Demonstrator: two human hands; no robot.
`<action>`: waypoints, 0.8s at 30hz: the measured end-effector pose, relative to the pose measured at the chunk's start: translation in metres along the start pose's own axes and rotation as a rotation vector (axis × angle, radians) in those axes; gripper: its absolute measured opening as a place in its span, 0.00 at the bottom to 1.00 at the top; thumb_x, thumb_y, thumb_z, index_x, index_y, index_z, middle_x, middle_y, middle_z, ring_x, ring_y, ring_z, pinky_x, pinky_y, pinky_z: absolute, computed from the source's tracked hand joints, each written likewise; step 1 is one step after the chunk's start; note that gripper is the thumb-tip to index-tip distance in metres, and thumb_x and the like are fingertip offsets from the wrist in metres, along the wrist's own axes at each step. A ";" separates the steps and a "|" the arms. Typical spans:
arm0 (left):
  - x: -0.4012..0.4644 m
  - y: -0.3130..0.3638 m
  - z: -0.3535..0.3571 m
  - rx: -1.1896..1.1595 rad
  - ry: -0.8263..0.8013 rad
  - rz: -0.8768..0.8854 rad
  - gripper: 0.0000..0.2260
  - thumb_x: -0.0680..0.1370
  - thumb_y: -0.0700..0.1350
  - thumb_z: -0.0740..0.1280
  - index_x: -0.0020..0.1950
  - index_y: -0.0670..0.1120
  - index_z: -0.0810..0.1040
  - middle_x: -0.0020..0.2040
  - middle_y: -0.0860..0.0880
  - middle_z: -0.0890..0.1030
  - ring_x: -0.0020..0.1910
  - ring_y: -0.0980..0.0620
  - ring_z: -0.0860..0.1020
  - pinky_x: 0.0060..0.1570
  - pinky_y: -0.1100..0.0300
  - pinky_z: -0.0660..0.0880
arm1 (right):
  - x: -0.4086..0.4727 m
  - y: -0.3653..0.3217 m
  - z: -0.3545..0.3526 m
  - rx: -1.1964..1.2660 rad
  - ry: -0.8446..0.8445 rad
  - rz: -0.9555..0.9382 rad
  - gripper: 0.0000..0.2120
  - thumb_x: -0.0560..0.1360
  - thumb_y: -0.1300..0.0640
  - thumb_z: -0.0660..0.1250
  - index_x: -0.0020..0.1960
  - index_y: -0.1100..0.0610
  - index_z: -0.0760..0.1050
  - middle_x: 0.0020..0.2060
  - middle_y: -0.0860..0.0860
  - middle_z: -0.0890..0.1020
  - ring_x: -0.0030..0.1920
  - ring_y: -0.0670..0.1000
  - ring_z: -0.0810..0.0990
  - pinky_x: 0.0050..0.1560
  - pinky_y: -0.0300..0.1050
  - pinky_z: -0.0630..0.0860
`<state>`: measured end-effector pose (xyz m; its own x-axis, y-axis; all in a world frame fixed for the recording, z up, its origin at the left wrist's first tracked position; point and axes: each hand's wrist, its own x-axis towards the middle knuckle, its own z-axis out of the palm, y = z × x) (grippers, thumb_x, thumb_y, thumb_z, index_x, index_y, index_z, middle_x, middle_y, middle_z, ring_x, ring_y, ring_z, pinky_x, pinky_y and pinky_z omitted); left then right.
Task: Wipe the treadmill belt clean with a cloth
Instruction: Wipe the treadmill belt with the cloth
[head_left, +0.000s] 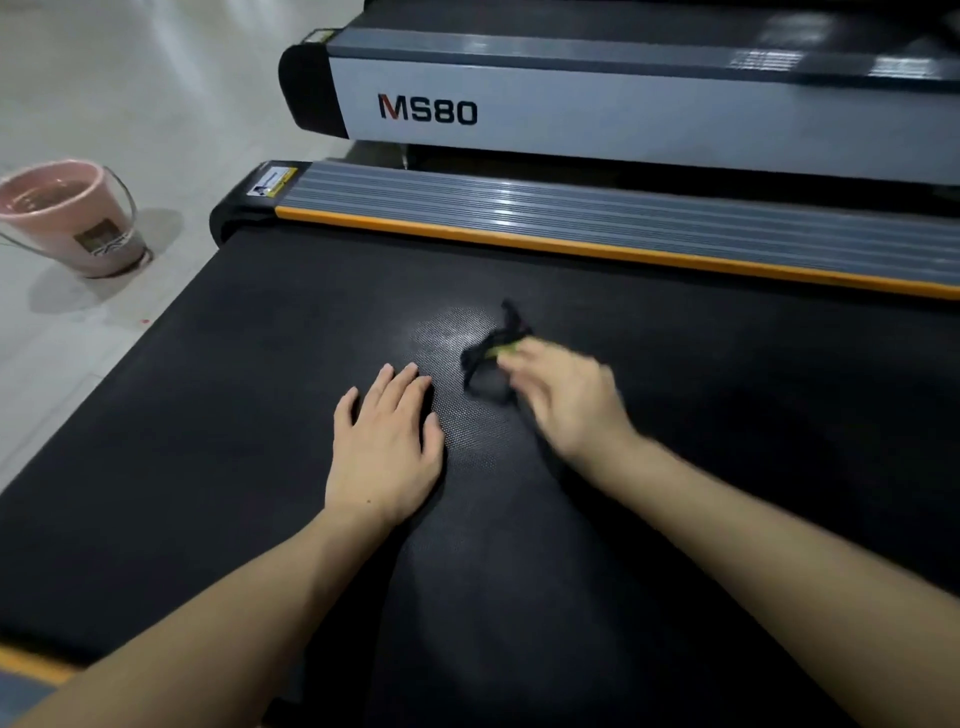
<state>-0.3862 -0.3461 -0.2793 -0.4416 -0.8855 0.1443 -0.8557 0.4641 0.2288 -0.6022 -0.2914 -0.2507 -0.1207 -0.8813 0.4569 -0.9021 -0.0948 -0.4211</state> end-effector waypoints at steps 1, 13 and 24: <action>0.000 0.000 0.000 -0.007 0.002 -0.001 0.25 0.80 0.55 0.49 0.75 0.51 0.70 0.79 0.54 0.65 0.81 0.54 0.56 0.78 0.44 0.53 | -0.028 -0.013 -0.004 0.031 -0.023 -0.066 0.13 0.77 0.57 0.69 0.60 0.51 0.82 0.61 0.47 0.82 0.61 0.50 0.79 0.61 0.44 0.76; -0.001 0.002 0.000 -0.052 0.020 0.012 0.19 0.82 0.52 0.55 0.71 0.51 0.73 0.77 0.53 0.68 0.80 0.52 0.59 0.78 0.45 0.53 | 0.034 0.027 -0.003 -0.094 0.020 0.240 0.12 0.78 0.54 0.67 0.59 0.46 0.82 0.61 0.40 0.81 0.59 0.50 0.81 0.59 0.50 0.78; -0.050 -0.022 -0.040 -0.111 -0.124 0.139 0.19 0.78 0.41 0.62 0.70 0.49 0.76 0.75 0.48 0.72 0.78 0.46 0.65 0.75 0.48 0.62 | -0.098 -0.054 -0.025 0.057 -0.161 -0.236 0.12 0.79 0.56 0.67 0.62 0.51 0.82 0.61 0.47 0.82 0.63 0.48 0.79 0.66 0.42 0.73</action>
<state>-0.3347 -0.3108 -0.2533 -0.5891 -0.8055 0.0635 -0.7522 0.5755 0.3209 -0.5521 -0.1887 -0.2530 0.1610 -0.8935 0.4192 -0.8719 -0.3278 -0.3638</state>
